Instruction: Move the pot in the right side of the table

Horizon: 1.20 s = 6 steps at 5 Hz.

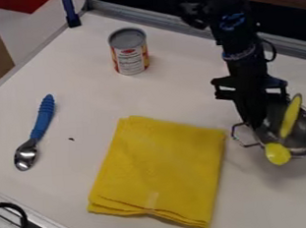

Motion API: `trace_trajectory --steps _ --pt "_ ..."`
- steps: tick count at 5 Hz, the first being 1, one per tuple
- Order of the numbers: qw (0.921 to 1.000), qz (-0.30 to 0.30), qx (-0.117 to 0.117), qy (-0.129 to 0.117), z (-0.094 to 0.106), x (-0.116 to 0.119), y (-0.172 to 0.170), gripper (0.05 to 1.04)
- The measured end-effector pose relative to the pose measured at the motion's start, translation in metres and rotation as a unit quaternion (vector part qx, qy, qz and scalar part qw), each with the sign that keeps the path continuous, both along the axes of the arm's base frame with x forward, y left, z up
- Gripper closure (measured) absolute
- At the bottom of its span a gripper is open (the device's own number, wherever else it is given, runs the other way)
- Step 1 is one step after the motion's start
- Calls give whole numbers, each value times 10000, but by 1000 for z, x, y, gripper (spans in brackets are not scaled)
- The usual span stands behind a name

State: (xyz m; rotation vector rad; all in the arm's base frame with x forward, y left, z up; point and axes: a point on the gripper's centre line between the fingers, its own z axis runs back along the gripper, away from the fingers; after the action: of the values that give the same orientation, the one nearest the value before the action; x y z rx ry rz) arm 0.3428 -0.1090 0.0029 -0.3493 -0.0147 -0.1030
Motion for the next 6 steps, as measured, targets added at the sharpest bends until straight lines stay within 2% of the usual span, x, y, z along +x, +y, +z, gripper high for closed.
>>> trace_trajectory --steps 1,3,6 --pt "9999 -37 51 91 -7 -3 -2 1025" --pt "9997 72 181 116 -17 4 10 1025" --pt "9995 181 222 102 -13 14 35 1004"
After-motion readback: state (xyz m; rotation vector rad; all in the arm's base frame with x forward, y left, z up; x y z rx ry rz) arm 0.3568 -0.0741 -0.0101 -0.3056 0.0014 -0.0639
